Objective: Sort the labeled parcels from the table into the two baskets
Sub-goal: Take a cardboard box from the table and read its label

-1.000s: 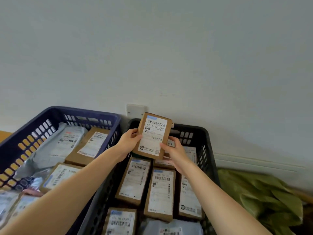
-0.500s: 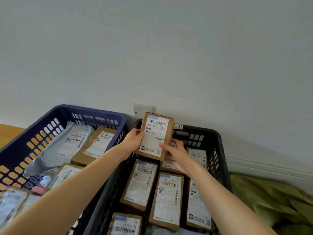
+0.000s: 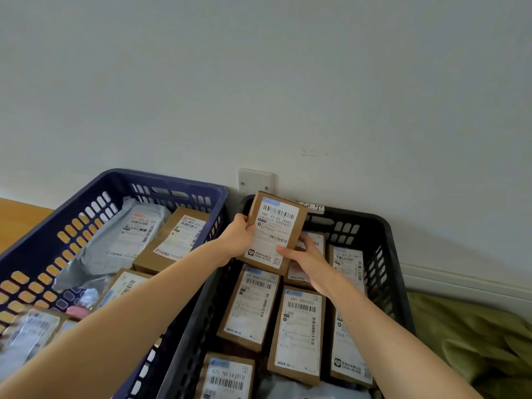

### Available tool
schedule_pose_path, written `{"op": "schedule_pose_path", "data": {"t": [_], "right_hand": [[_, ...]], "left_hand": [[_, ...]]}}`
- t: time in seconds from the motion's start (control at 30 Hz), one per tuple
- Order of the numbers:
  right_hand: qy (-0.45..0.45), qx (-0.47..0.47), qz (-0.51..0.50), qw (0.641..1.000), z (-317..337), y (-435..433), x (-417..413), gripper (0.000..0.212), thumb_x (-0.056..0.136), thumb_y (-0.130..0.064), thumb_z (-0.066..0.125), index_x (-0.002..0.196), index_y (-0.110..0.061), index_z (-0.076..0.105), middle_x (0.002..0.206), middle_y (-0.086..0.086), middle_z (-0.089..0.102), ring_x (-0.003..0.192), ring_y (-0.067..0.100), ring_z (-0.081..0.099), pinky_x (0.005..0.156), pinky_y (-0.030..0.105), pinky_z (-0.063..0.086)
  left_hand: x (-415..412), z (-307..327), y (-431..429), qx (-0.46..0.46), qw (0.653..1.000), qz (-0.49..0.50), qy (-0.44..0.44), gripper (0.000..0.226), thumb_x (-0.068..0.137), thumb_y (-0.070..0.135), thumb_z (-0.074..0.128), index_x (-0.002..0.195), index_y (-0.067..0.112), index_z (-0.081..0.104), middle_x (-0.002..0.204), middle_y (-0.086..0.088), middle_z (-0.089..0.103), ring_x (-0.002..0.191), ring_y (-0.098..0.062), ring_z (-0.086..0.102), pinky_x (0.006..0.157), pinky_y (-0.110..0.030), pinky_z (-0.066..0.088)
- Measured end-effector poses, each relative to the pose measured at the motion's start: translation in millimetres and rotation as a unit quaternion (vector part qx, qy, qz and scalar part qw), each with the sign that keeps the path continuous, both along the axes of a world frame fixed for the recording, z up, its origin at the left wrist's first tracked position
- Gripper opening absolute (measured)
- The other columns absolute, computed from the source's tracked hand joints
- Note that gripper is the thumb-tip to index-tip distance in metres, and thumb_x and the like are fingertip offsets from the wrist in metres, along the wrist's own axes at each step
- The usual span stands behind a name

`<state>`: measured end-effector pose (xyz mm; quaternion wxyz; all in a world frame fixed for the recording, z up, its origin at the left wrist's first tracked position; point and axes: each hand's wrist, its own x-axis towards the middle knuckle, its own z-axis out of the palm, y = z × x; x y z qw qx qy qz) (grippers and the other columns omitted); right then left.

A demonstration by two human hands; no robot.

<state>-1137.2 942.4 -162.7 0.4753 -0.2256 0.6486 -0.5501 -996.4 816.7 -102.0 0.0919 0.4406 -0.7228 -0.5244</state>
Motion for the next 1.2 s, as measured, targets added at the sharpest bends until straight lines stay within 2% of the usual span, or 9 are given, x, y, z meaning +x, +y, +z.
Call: {"op": "schedule_pose_path", "data": {"t": [0.2,0.3,0.5,0.57,0.7,0.83,0.9,1.07,1.2], "right_hand": [[0.042,0.011,-0.016,0.999,-4.6,-4.5,-0.3,0.080,0.072,-0.032,0.082,0.139,-0.023,0.038,0.127,0.001,0.061,0.112,0.018,0.061,0.099,0.046,0.050],[0.049,0.026,-0.007,0.998,-5.7,-2.6,0.0,0.077,0.071,-0.036,0.082,0.136,-0.020,0.043,0.122,-0.002,0.063,0.109,0.015,0.062,0.096,0.041,0.051],[0.061,0.030,-0.001,0.998,-5.1,-1.6,5.9,0.072,0.074,-0.036,0.080,0.134,-0.019,0.045,0.126,0.000,0.062,0.105,0.012,0.063,0.078,0.024,0.052],[0.079,0.031,-0.010,0.996,-1.3,-4.1,6.5,0.081,0.073,-0.030,0.082,0.140,-0.019,0.037,0.132,0.002,0.057,0.108,0.012,0.059,0.080,0.025,0.051],[0.101,-0.019,-0.038,0.994,10.7,-11.8,5.0,0.110,0.073,-0.011,0.081,0.152,-0.028,0.007,0.141,0.001,0.047,0.121,0.017,0.051,0.097,0.038,0.048],[0.149,-0.033,-0.028,0.988,22.4,-19.3,-5.7,0.092,0.081,-0.024,0.076,0.150,-0.032,0.016,0.140,-0.001,0.048,0.115,0.014,0.053,0.082,0.025,0.050],[0.170,-0.014,-0.009,0.985,22.1,-18.2,-10.8,0.089,0.080,-0.029,0.076,0.149,-0.030,0.019,0.139,-0.001,0.049,0.115,0.013,0.052,0.086,0.026,0.047],[0.174,0.011,0.005,0.985,15.3,-19.4,-14.7,0.083,0.080,-0.032,0.075,0.146,-0.029,0.023,0.137,0.002,0.052,0.119,0.018,0.053,0.092,0.033,0.046],[0.192,0.031,0.012,0.981,10.1,-26.3,-17.5,0.082,0.081,-0.034,0.074,0.145,-0.025,0.025,0.136,0.002,0.053,0.112,0.015,0.053,0.084,0.026,0.044]], "left_hand": [[-1.4,-1.3,2.1,-0.004,1.000,-0.006,-0.022,0.032,0.104,0.024,0.036,0.131,0.007,0.035,0.124,-0.009,0.054,0.106,-0.019,0.056,0.078,-0.031,0.051],[-0.9,-3.3,6.0,-0.017,0.998,-0.007,-0.055,0.034,0.104,0.023,0.033,0.132,0.004,0.034,0.128,-0.012,0.052,0.112,-0.023,0.054,0.082,-0.033,0.048],[-4.8,-3.0,10.9,-0.049,0.994,-0.004,-0.100,0.039,0.104,0.020,0.033,0.135,-0.004,0.034,0.131,-0.017,0.050,0.118,-0.027,0.052,0.089,-0.035,0.046],[-6.5,-3.7,11.7,-0.056,0.993,0.006,-0.107,0.040,0.104,0.019,0.032,0.137,-0.003,0.034,0.132,-0.016,0.050,0.118,-0.027,0.051,0.088,-0.034,0.044],[-6.5,-8.5,13.8,-0.039,0.996,0.024,-0.076,0.037,0.104,0.024,0.033,0.134,0.004,0.040,0.128,-0.012,0.053,0.103,-0.020,0.051,0.080,-0.033,0.044],[-4.5,-13.6,17.4,-0.078,0.993,0.026,-0.087,0.036,0.104,0.026,0.032,0.131,0.005,0.043,0.127,-0.013,0.055,0.109,-0.024,0.055,0.083,-0.034,0.047],[-3.3,-15.2,20.7,-0.082,0.991,0.021,-0.099,0.036,0.103,0.024,0.034,0.133,0.005,0.042,0.129,-0.013,0.055,0.114,-0.027,0.055,0.086,-0.035,0.047],[-1.5,-12.7,28.4,-0.084,0.989,0.011,-0.125,0.040,0.103,0.019,0.035,0.140,0.005,0.032,0.134,-0.014,0.051,0.119,-0.029,0.053,0.094,-0.039,0.047],[1.0,-14.3,33.8,-0.096,0.989,0.004,-0.112,0.063,0.102,0.020,0.037,0.153,0.018,0.001,0.135,-0.012,0.052,0.117,-0.025,0.056,0.091,-0.036,0.048]]}}
